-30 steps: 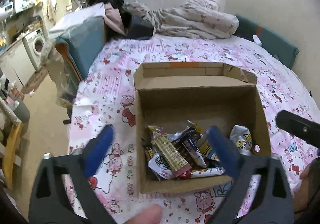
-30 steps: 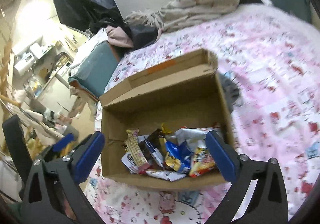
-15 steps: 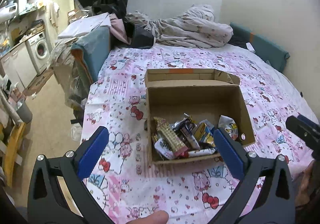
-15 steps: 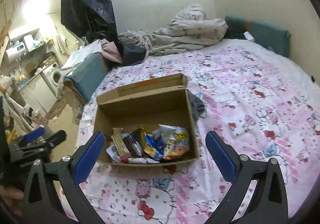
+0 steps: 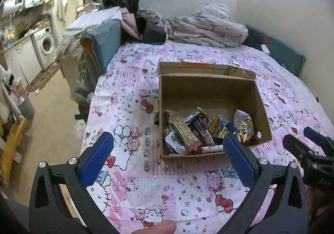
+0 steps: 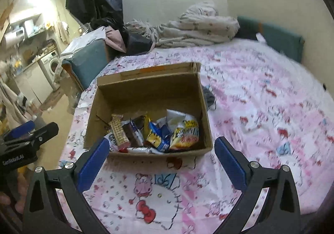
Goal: Organize snacks
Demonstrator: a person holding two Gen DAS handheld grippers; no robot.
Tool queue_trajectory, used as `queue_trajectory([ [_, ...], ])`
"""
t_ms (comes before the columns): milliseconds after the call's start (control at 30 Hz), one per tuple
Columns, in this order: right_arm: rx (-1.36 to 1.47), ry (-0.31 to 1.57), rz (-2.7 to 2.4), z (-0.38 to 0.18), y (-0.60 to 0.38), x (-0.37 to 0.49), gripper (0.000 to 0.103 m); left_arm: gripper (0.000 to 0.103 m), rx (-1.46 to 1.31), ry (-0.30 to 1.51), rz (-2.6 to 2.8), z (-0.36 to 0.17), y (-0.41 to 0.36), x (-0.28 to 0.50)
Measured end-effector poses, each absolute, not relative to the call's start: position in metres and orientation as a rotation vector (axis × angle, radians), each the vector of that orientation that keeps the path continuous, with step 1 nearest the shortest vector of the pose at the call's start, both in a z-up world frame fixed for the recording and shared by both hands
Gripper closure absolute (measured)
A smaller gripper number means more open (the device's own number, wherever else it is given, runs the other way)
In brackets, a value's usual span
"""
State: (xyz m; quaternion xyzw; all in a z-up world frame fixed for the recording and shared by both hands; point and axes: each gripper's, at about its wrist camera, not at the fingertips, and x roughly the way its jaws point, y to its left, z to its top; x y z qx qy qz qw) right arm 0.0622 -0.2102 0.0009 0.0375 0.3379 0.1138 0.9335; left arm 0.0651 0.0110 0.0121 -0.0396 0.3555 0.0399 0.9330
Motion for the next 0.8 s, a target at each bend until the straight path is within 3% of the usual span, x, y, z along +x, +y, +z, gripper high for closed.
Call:
queue_trajectory([
  [800, 0.078, 0.684, 0.202, -0.001, -0.212, 0.065, 0.000, 0.000, -0.067, 0.759, 0.054, 0.003, 0.000, 0.064],
])
